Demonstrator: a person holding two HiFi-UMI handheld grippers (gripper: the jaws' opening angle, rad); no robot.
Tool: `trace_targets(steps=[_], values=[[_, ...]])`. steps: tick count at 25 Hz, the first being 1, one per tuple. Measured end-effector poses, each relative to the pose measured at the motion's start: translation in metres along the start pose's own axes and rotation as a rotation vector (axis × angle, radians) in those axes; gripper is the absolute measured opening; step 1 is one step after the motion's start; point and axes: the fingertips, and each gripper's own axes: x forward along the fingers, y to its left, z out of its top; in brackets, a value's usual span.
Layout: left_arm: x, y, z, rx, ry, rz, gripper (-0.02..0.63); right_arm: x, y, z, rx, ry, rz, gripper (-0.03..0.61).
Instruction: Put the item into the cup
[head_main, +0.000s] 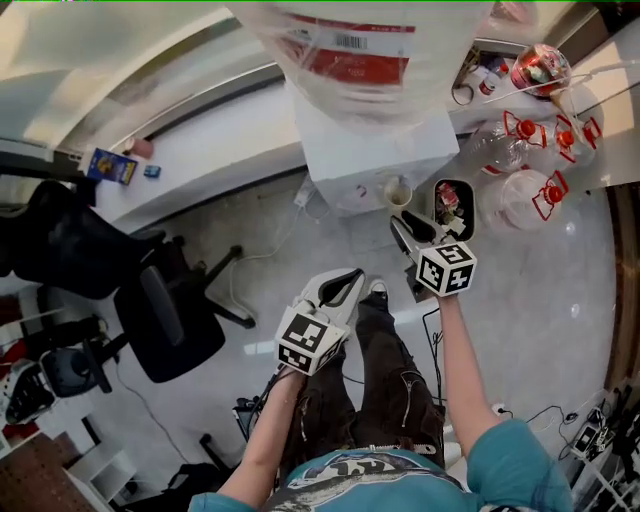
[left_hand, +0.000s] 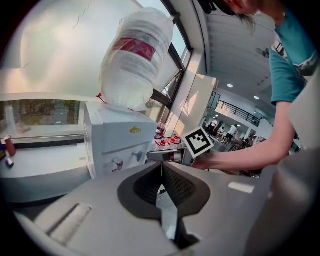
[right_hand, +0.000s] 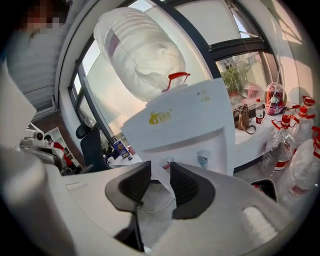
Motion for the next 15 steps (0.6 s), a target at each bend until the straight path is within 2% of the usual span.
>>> trace_targets(steps=[9, 15], values=[[-0.045, -0.001, 0.016, 0.041, -0.021, 0.003, 0.018, -0.039, 0.075, 0.041, -0.002, -0.116, 0.052, 0.115], [-0.077, -0.001, 0.030, 0.029, -0.066, 0.014, 0.018, -0.066, 0.124, 0.067, -0.037, -0.171, 0.082, 0.115]])
